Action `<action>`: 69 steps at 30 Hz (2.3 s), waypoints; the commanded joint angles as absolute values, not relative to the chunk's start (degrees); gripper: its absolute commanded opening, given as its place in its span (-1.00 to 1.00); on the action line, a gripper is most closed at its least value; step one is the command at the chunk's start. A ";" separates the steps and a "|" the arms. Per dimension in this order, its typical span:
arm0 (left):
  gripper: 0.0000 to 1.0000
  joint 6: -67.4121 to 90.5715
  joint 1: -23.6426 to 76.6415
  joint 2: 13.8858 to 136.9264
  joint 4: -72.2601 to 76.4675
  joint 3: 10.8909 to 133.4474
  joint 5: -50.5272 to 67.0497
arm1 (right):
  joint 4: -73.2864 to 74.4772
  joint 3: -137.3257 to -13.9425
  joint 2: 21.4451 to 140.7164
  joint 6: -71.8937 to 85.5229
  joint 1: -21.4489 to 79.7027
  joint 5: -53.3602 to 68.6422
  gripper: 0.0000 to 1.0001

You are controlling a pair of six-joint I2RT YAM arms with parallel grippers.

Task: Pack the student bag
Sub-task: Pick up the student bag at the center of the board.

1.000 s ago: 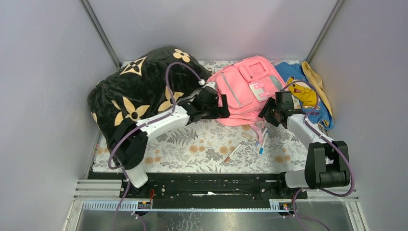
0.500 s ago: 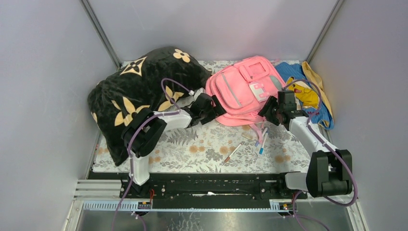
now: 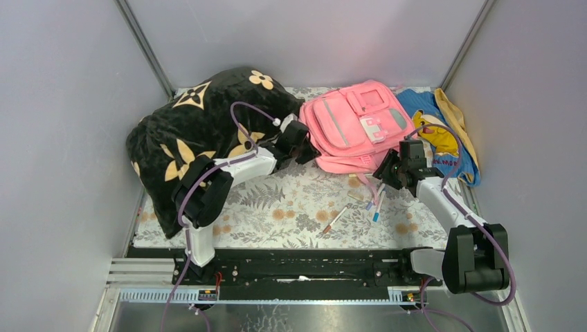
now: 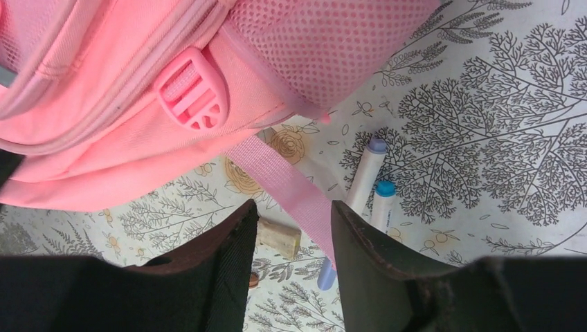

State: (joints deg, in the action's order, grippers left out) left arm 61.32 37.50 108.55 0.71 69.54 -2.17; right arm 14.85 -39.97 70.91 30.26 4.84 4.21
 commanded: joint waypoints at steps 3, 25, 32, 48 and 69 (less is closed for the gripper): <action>-1.00 61.96 36.80 107.27 0.54 82.82 -3.60 | 13.08 -41.32 72.19 28.20 7.13 2.59 -0.08; -1.00 58.64 32.31 112.58 -4.86 98.80 3.91 | 10.45 -48.77 83.26 36.07 11.16 -12.18 -0.12; -1.00 58.54 31.99 113.24 -3.83 98.03 6.06 | 9.57 -51.05 86.14 36.39 11.15 -13.29 -0.11; -1.00 58.45 31.38 113.79 -3.04 96.49 7.45 | 9.96 -50.52 96.48 32.01 12.74 -9.62 -0.23; -1.00 59.96 31.38 115.60 -0.18 92.30 8.44 | 14.94 -45.60 90.47 40.62 32.65 5.16 -0.39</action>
